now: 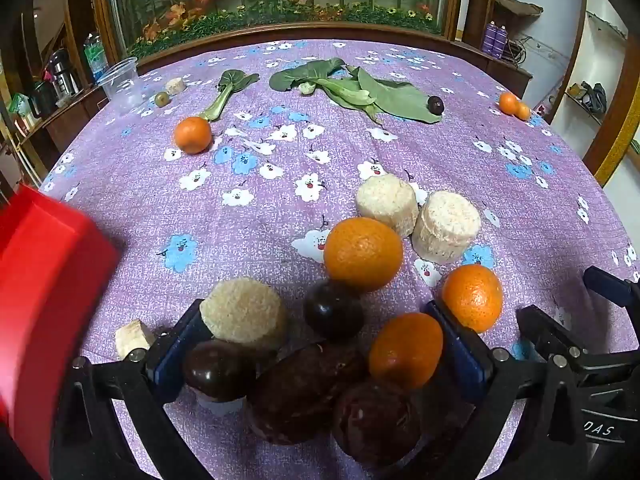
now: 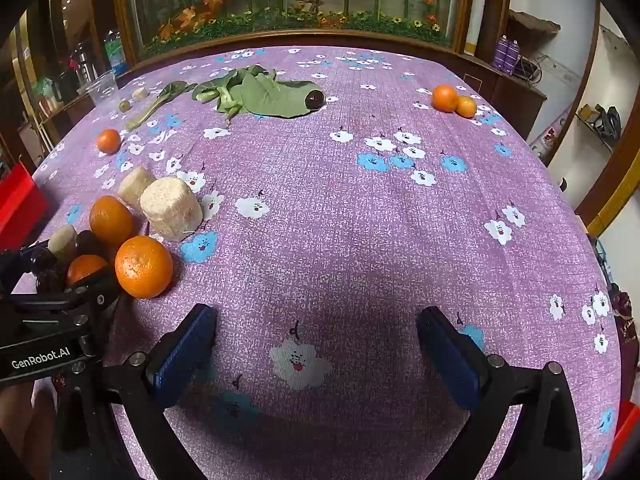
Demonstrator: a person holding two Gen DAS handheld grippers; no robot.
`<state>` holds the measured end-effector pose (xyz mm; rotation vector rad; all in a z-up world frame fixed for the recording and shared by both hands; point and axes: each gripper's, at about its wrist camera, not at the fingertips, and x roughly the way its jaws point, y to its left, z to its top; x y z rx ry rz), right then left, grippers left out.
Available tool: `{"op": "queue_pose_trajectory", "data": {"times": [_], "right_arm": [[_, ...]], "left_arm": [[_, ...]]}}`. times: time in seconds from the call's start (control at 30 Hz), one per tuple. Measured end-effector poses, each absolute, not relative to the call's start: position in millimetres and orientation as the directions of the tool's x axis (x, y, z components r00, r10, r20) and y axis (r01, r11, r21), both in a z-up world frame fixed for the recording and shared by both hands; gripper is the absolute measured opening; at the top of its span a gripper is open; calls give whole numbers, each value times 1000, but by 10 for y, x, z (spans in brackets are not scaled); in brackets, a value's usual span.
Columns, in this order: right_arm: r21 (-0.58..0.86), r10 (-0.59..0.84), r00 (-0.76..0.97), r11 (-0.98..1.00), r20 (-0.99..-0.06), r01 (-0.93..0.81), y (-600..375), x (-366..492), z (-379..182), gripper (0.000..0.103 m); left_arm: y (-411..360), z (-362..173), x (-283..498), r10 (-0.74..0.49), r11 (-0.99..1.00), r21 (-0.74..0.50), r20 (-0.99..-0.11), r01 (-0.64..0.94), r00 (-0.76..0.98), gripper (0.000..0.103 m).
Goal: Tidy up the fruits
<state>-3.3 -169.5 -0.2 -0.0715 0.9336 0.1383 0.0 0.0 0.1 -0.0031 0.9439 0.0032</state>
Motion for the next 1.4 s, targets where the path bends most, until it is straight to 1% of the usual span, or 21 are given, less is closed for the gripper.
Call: {"op": "queue_pose_trajectory", "data": {"times": [0.9,1.03,1.2,1.3,1.4], "right_arm": [[3,79,583,991,-808,-130,-1699,-58,0,103],[11,68,575,995,-815,-102,-1706,-33,10,103],[5,67,563,994,-824,-111,-1696,-29,2,103],[3,61,563,995,-824,-104,-1691,-38,4,103],[8,48,563,997,-825,-73,-1700,-82,21,102]], "left_arm": [[-3,10,-25,9,1000,-2,-810,-18,586,103],[12,23,-26,0,1000,-2,-827,-2,562,103],[19,7,7,-12,1000,-2,-841,20,541,103],[71,29,-55,-26,1000,-25,-854,9,519,102],[173,105,-200,-82,995,-97,-852,-3,517,102]]}}
